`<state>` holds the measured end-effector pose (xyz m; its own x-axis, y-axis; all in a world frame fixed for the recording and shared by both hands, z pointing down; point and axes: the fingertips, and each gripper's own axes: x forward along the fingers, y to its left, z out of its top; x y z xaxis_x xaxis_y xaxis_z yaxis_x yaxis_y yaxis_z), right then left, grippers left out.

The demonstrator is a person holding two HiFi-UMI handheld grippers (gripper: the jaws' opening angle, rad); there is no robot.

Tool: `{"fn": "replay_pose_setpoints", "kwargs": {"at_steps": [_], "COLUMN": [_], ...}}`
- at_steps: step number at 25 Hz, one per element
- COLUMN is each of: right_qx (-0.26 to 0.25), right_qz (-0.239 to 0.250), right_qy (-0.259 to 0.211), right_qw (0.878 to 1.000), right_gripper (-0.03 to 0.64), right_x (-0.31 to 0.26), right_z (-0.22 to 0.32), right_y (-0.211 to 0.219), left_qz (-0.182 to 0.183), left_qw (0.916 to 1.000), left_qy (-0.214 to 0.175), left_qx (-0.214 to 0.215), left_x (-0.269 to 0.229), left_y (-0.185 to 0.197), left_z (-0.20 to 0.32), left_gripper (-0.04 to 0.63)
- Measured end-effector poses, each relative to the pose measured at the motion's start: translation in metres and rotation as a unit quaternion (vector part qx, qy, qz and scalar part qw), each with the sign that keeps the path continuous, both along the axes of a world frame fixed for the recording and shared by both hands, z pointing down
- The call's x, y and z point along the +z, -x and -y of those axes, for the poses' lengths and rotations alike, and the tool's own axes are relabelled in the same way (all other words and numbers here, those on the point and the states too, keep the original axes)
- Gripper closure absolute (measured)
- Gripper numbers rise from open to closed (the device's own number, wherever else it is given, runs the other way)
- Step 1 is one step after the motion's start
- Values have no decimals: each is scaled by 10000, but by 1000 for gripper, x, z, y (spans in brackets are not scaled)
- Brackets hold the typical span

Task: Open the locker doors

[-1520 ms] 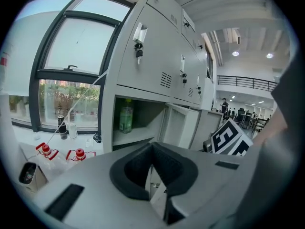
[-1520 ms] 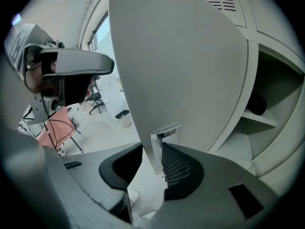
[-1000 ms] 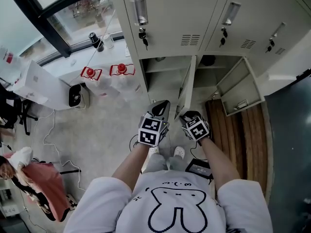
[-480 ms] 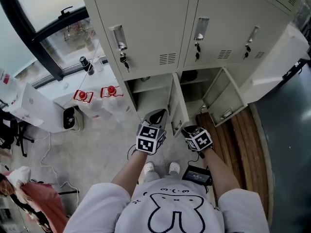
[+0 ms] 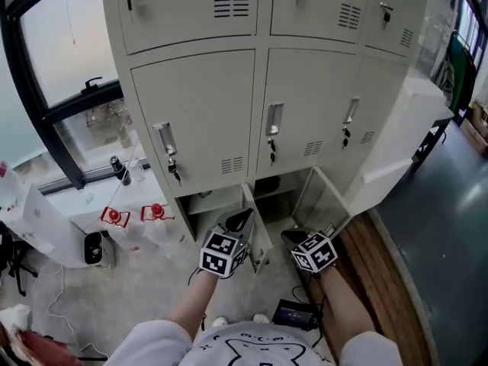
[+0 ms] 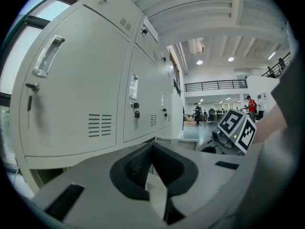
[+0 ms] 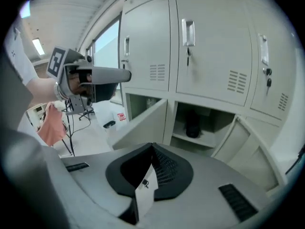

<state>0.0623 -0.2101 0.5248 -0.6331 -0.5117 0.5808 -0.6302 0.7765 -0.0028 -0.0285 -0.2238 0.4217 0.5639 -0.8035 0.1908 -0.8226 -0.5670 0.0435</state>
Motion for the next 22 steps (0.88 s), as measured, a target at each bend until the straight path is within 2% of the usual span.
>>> {"fn": "replay_pose_setpoints", "kwargs": {"at_steps": [4, 8, 13, 17, 22], "right_qx": [-194, -373, -544, -671, -681], "right_qz": [750, 1121, 1715, 1907, 1722], "right_qy": [-677, -1570, -2452, -3133, -3815], "right_qw": [9947, 9805, 9526, 9279, 9056], "right_gripper": [603, 603, 604, 604, 607], "right_x": [-82, -168, -267, -341, -424], "right_z": [3, 4, 1, 14, 25], "right_y": [16, 21, 31, 35, 37], "left_qz": [-201, -352, -63, -46, -189], "left_qw": [9988, 9951, 9857, 9751, 9648], "left_qy": [-436, -891, -1561, -2079, -2564], "left_qx": [86, 256, 635, 774, 554], "left_x": [-53, -111, -181, -244, -323], "left_y": [-6, -18, -35, -49, -49], "left_z": [8, 14, 14, 21, 30], "left_gripper": [595, 595, 595, 595, 595]}}
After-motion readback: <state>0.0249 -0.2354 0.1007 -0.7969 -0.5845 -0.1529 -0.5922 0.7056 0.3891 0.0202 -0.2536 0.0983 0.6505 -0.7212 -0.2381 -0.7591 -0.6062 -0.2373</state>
